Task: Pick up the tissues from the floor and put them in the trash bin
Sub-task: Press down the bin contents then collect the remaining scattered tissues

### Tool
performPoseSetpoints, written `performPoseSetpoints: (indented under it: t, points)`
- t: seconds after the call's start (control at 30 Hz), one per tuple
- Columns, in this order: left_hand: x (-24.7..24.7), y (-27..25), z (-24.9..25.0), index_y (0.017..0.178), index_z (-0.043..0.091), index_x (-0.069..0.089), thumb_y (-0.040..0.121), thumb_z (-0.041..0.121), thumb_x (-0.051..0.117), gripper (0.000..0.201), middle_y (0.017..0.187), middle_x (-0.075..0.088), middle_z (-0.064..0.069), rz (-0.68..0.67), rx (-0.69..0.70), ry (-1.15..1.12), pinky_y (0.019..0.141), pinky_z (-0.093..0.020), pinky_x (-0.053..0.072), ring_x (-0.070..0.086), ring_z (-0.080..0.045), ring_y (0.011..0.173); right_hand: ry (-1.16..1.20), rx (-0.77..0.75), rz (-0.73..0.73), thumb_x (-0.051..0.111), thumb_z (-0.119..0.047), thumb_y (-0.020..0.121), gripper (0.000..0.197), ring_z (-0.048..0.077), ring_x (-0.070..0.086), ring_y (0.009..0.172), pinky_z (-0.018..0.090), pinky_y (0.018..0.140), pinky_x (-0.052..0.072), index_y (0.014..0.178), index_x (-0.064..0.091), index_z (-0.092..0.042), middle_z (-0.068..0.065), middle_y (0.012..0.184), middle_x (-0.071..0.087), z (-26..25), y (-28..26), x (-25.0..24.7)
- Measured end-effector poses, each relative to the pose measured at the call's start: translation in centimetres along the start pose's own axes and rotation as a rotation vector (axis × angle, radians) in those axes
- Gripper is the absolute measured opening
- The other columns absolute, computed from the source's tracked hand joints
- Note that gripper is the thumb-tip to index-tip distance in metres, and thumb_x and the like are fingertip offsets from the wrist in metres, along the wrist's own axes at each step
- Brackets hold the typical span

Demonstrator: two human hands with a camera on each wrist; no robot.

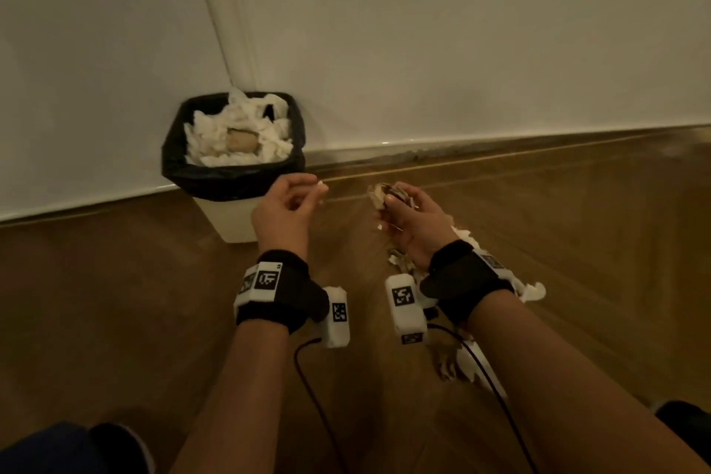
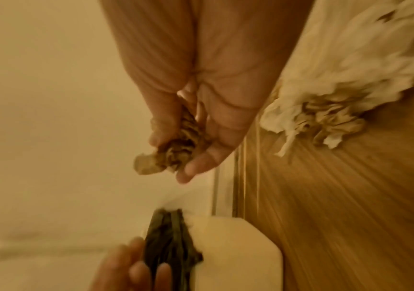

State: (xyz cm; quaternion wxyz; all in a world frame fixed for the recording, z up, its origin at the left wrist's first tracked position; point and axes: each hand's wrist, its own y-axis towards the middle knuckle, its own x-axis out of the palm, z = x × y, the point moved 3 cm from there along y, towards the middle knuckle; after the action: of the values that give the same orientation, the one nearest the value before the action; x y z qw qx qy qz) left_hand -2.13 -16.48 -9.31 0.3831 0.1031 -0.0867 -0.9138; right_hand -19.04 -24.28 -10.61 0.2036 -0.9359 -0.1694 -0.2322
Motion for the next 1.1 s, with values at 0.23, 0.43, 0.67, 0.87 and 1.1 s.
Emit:
performPoseSetpoints:
  t: [0.23, 0.43, 0.67, 0.87, 1.1]
  points:
    - [-7.7, 4.1, 1.3, 0.086, 0.033, 0.064, 0.083, 0.027, 0.067, 0.007, 0.083, 0.062, 0.02, 0.179, 0.163, 0.169, 0.072, -0.001, 0.045, 0.057, 0.009, 0.076, -0.485, -0.274, -0.032, 0.061, -0.002, 0.087, 0.024, 0.017, 0.065, 0.086, 0.026, 0.078, 0.056, 0.11, 0.062, -0.005, 0.012, 0.101, 0.067, -0.5, 2.8, 9.9]
    - [-10.3, 8.5, 0.4, 0.098, 0.015, 0.069, 0.086, 0.023, 0.064, 0.014, 0.1, 0.059, 0.003, 0.21, 0.24, 0.46, 0.064, 0.006, 0.037, 0.054, -0.003, 0.078, -0.938, -0.5, -0.037, 0.062, -0.02, 0.087, 0.029, 0.021, 0.062, 0.097, 0.031, 0.094, 0.05, 0.115, 0.066, -0.012, 0.012, 0.113, 0.063, 0.8, 5.2, 15.7]
    - [-9.3, 10.5, -1.3, 0.105, 0.008, 0.068, 0.092, 0.019, 0.054, 0.022, 0.113, 0.059, -0.012, -0.066, 0.187, 0.823, 0.091, -0.033, 0.045, 0.057, -0.027, 0.099, -1.618, -0.693, -0.282, 0.043, -0.022, 0.096, 0.034, 0.025, 0.053, 0.096, 0.028, 0.092, 0.043, 0.123, 0.052, -0.004, 0.014, 0.13, 0.032, 4.2, 6.0, 18.7]
    - [-8.5, 9.6, -2.2, 0.088, 0.01, 0.062, 0.099, 0.028, 0.031, 0.038, 0.09, 0.065, -0.014, -0.125, 0.25, 1.056, 0.096, -0.041, 0.033, 0.057, -0.031, 0.087, -2.064, -0.631, -0.314, 0.033, -0.032, 0.095, 0.053, 0.026, 0.039, 0.129, 0.045, 0.112, 0.019, 0.142, 0.032, -0.009, 0.008, 0.145, 0.034, 5.5, 7.5, 18.9]
    - [-8.6, 8.2, -2.5, 0.108, 0.015, 0.06, 0.097, 0.033, 0.032, 0.035, 0.118, 0.056, -0.008, -0.033, 0.213, 1.003, 0.114, -0.047, 0.005, 0.044, -0.025, 0.12, -2.171, -0.604, -0.284, 0.041, -0.039, 0.095, 0.041, 0.025, 0.039, 0.13, 0.054, 0.113, 0.004, 0.13, 0.044, -0.018, 0.004, 0.134, 0.051, 4.1, 8.3, 17.7]
